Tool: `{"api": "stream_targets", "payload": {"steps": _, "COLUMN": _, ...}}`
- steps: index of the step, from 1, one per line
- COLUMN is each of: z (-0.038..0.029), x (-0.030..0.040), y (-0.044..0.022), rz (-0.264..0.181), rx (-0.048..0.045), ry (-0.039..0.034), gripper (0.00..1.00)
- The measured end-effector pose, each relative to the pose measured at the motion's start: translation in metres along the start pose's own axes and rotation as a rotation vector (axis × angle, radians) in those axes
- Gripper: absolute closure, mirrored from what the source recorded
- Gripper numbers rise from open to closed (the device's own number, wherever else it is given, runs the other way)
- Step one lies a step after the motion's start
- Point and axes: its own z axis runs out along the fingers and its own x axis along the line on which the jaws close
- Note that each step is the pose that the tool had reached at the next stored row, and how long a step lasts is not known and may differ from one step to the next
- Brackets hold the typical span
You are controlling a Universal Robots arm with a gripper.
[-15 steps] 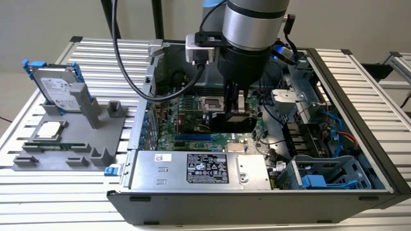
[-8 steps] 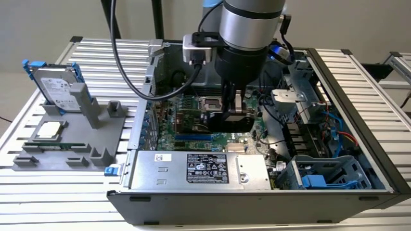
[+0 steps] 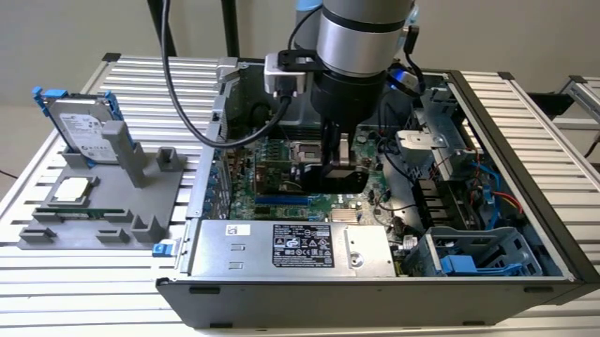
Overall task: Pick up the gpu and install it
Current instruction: 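Insert the gpu into the slot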
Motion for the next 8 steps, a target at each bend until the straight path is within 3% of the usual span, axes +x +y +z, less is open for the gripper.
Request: {"api": "stream_targets", "payload": {"steps": 8, "z": 0.0037, "x": -0.0006, "y": 0.0009, "rz": 0.002, "rx": -0.0001, "ry": 0.0001, "gripper": 1.0}}
